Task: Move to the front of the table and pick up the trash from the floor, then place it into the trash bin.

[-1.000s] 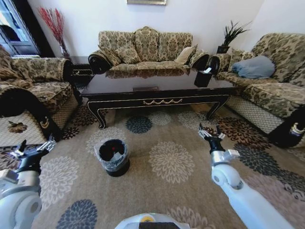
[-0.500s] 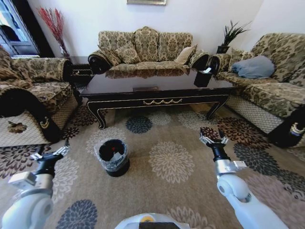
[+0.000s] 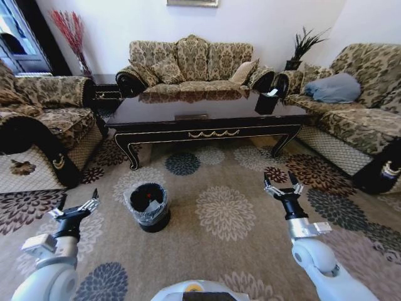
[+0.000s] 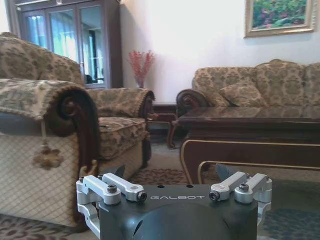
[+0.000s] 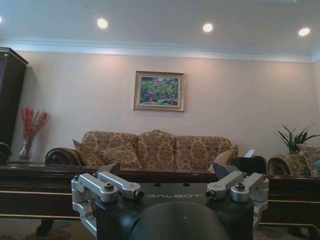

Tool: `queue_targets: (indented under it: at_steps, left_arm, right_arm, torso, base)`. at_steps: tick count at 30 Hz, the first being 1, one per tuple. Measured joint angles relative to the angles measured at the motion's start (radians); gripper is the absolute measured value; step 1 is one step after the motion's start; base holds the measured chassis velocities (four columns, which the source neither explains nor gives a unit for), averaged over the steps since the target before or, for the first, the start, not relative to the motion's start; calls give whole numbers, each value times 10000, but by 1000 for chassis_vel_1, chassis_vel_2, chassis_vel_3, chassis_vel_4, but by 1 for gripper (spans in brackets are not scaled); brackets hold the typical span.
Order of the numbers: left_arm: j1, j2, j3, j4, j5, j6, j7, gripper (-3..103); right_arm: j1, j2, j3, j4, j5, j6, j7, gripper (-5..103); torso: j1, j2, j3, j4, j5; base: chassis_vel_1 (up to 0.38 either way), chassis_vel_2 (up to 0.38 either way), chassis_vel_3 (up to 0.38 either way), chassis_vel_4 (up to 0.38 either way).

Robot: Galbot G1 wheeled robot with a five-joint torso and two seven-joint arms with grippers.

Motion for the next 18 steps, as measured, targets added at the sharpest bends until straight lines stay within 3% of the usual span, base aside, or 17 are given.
queue_targets:
  at_steps: [9, 18]
  left_arm:
    - [337, -144, -314, 126, 13, -245, 87, 100]
    - [343, -224, -262, 87, -34, -201, 105, 100]
  right_arm:
    - [-14, 104, -159, -84, -100, 116, -204, 100]
    - [34, 105, -242, -222, -134, 137, -230, 100]
  torso:
    - [1, 0, 1, 1, -1]
    - [0, 0, 1, -1, 1]
  base:
    - [39, -36, -36, 37]
    - [173, -194, -191, 190]
